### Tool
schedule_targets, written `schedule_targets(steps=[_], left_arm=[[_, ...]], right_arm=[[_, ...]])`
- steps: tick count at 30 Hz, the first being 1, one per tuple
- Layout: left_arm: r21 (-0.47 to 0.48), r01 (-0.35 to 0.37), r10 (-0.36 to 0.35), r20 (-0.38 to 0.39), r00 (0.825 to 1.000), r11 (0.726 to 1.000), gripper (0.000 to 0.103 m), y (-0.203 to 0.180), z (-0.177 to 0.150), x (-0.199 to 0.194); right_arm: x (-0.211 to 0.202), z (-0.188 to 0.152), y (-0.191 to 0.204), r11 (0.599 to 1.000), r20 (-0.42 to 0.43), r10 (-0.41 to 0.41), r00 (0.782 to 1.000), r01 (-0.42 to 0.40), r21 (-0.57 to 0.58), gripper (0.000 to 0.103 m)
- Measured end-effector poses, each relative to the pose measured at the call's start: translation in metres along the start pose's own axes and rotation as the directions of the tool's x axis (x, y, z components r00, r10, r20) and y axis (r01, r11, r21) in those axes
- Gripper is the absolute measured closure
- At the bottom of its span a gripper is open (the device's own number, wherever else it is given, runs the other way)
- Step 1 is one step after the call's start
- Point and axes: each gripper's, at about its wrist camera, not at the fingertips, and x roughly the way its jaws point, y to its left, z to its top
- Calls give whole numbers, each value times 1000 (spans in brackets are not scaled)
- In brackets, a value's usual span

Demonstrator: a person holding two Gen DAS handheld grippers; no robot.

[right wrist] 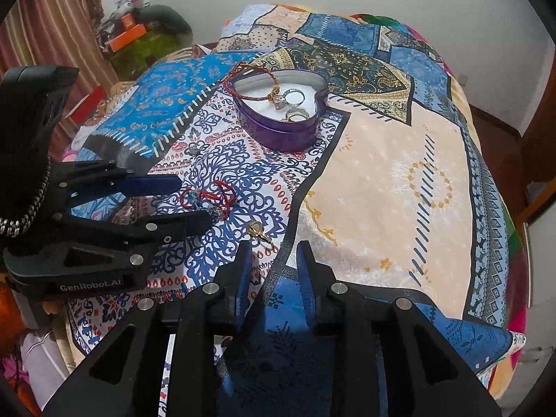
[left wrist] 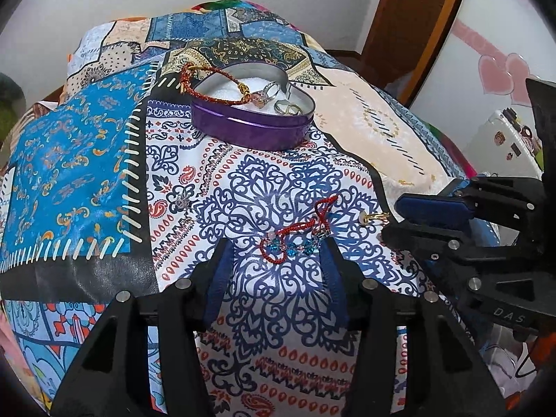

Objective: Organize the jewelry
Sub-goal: 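Close right gripper on the gold earring while left gripper closes on the red bracelet, then carry the red bracelet and gold earring over the purple heart tin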

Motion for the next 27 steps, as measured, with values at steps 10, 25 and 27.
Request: schedule_targets(steps=[10, 25, 27], left_arm=[[31, -41, 39, 36, 999, 999, 79, 0, 2, 0], [-18, -33, 35, 84, 996, 999, 103, 9, 6, -17], [-24, -32, 34, 98, 995, 999, 103, 9, 7, -22]], right_arm=[[4, 3, 0, 1000, 8, 9, 1000, -9, 3, 79], [13, 6, 12, 1000, 31, 0, 1000, 1, -28, 94], [13, 6, 13, 1000, 37, 0, 999, 1, -30, 94]])
